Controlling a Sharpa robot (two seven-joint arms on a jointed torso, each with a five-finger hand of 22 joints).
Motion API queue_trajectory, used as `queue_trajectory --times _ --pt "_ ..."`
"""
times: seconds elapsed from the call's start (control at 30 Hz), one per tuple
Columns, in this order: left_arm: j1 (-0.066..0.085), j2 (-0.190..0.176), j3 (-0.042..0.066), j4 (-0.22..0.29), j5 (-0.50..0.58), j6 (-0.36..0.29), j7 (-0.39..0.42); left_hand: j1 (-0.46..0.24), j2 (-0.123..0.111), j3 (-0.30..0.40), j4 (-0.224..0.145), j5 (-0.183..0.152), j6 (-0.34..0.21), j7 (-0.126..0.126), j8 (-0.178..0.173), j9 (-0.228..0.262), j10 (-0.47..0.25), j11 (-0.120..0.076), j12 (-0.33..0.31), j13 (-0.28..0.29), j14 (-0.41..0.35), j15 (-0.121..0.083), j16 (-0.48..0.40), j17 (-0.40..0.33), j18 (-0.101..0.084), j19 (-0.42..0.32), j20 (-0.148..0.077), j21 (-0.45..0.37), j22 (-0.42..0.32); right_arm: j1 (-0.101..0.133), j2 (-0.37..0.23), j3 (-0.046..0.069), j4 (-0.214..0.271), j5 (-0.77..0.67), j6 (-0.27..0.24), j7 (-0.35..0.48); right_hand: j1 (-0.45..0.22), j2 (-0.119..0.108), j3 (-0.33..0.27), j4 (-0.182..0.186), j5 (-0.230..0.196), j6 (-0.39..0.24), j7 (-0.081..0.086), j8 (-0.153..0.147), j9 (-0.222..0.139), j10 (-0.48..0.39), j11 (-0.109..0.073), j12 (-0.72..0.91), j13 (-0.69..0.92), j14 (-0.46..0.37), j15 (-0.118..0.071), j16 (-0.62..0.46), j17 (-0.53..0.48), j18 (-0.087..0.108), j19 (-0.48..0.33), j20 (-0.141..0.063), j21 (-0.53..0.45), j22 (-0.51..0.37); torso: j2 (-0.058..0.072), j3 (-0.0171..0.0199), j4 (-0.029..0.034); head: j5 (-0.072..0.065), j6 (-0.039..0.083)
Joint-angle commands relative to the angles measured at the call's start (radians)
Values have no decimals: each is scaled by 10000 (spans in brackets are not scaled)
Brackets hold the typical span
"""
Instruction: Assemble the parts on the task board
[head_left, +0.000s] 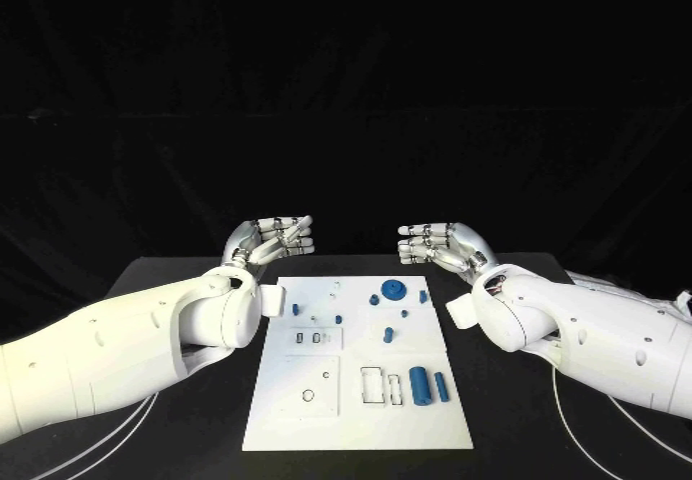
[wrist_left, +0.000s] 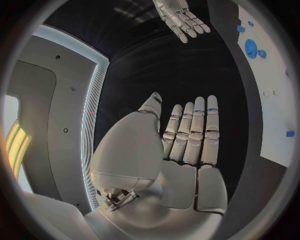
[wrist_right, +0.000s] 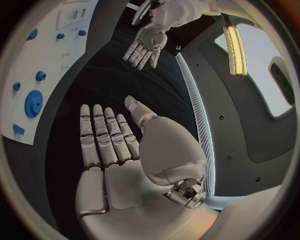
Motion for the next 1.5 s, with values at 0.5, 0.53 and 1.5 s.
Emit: queue_trajectory --times 0.5,0.53,1.5 --pt "55 -1011 133 1934 1070 1416 -20 243 29 9 -229 -52 643 -211 -353 -128 1328 -389 -422 -46 1881 -605 410 1200 67 1776 -693 714 242 548 209 399 -405 -9160 1101 -3285 368 -804 587 -270 -419 2686 -253 -92 65 2779 -920 -213 32 4850 -1410 856 487 292 3298 -1505 3059 1402 946 -120 456 -542 235" --pt "56 -1031 136 2020 1188 1459 -56 237 27 2 -230 -52 634 -199 -372 -129 1317 -376 -443 -47 1848 -592 393 1227 64 1750 -683 702 237 598 253 407 -438 -9551 1285 -3482 361 -837 571 -247 -464 2732 -300 -96 66 2825 -960 -216 31 5024 -1458 926 545 292 3393 -1581 3234 1501 992 -120 495 -597 242" --pt "88 -1364 217 3035 1594 1657 -240 213 23 -34 -245 -53 586 -156 -459 -133 1260 -329 -528 -46 1701 -538 318 1354 58 1638 -637 651 216 803 417 468 15 -12612 3168 -4757 295 -1654 639 834 -505 2797 -525 -163 46 2102 -1092 -220 36 5770 -1686 5127 3363 281 3711 -1849 6300 3332 1754 -240 845 -1026 396"
